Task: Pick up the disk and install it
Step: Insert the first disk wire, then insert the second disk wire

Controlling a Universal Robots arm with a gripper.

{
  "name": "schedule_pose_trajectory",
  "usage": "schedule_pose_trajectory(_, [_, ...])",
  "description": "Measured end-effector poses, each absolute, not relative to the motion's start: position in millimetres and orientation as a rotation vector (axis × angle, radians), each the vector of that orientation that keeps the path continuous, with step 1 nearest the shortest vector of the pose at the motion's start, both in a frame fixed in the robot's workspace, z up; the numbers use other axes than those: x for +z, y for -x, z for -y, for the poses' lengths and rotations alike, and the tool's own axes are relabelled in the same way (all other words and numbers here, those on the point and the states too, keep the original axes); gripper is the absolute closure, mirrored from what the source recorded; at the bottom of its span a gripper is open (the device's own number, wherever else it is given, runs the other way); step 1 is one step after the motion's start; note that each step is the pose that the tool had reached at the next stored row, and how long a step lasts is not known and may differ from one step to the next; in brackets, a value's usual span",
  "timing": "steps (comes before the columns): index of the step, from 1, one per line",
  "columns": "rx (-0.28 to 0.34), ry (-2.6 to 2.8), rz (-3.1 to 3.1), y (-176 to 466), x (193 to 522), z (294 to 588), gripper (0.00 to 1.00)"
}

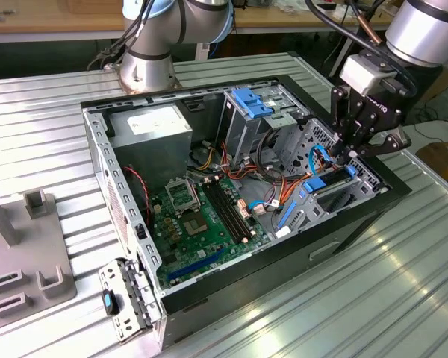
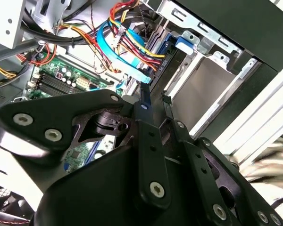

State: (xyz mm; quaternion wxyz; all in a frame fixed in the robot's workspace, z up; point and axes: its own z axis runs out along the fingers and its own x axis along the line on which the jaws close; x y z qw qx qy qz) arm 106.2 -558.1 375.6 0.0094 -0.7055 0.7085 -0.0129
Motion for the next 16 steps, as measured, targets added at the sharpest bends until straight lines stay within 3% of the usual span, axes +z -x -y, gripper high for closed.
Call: schedule_pose_trajectory(16, [-0.019, 2.213, -2.222, -106.2, 375.6, 558.1, 0.75])
